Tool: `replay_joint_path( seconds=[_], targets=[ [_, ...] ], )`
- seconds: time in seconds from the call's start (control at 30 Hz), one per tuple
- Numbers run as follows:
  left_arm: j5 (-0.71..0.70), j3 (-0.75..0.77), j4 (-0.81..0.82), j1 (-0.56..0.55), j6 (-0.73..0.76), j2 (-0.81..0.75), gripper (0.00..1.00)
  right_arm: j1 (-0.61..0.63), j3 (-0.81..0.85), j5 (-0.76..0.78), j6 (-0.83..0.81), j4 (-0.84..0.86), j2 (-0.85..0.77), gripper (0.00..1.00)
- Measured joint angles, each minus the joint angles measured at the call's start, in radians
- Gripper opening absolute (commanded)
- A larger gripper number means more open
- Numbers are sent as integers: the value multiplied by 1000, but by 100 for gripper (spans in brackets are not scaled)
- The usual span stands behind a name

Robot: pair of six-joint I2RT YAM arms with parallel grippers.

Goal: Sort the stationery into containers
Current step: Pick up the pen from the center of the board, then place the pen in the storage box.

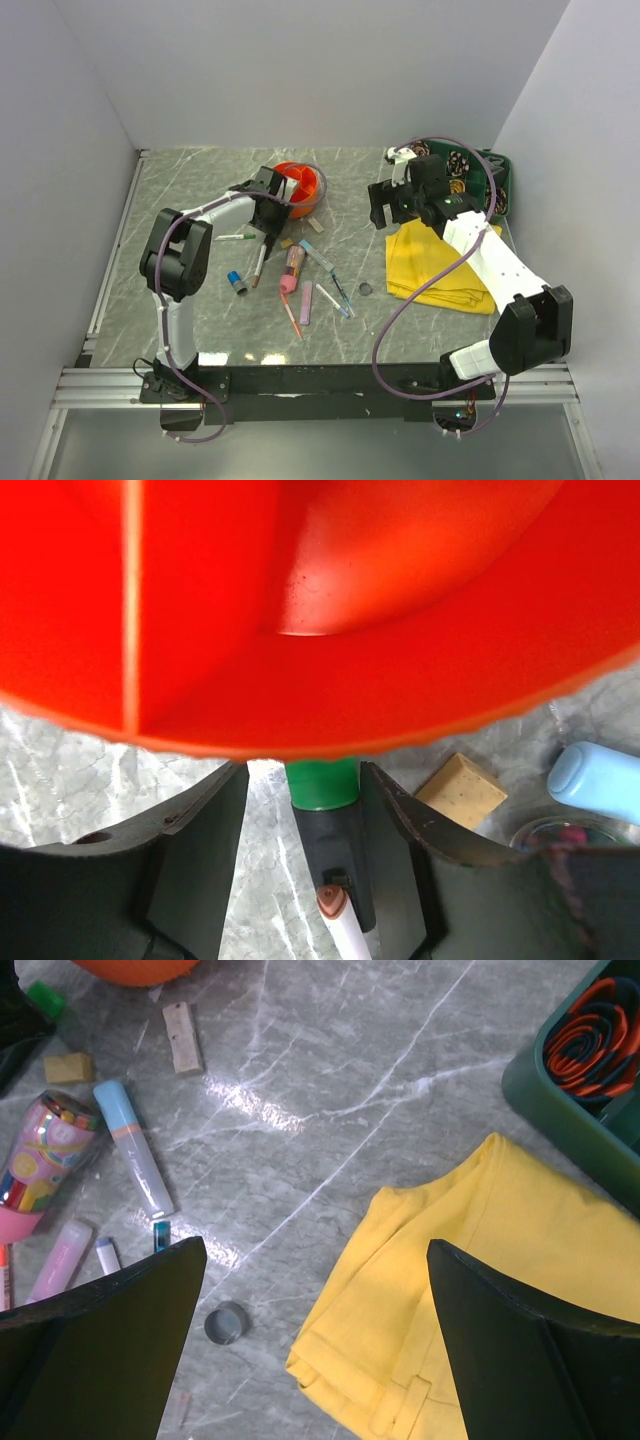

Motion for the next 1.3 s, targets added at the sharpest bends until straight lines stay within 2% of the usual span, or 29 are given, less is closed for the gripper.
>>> replay_joint_path(
  seconds=[0.17,0.5,0.67,0.77,0.9,1.03,1.13,1.2,1.3],
  targets=[
    [4,-3,0,0,-2,13,48,0,-6,0,0,-1,-2,100],
    [28,-27,29,-1,-11,2,12,0,-6,3,0,-1,-6,100],
    [36,-27,-32,1,-3,-51,1,0,-6,8,0,0,-11,100],
    [86,43,-92,10,6,-107,1,0,-6,8,-1,-1,-11,99],
    [185,135,-53,24,23,-208,1,0,0,11,-3,-2,-10,99],
    [330,32,206,59,18,-344,1,0,18,12,-4,-2,-4,98],
    [452,-200,596,106,-29,-414,1,0,30,15,-8,0,1,98],
    [494,-279,776,131,-54,-382,1,0,33,20,-10,1,2,98],
    [518,-285,962,151,-80,-261,1,0,33,32,-14,1,3,98]
  ],
)
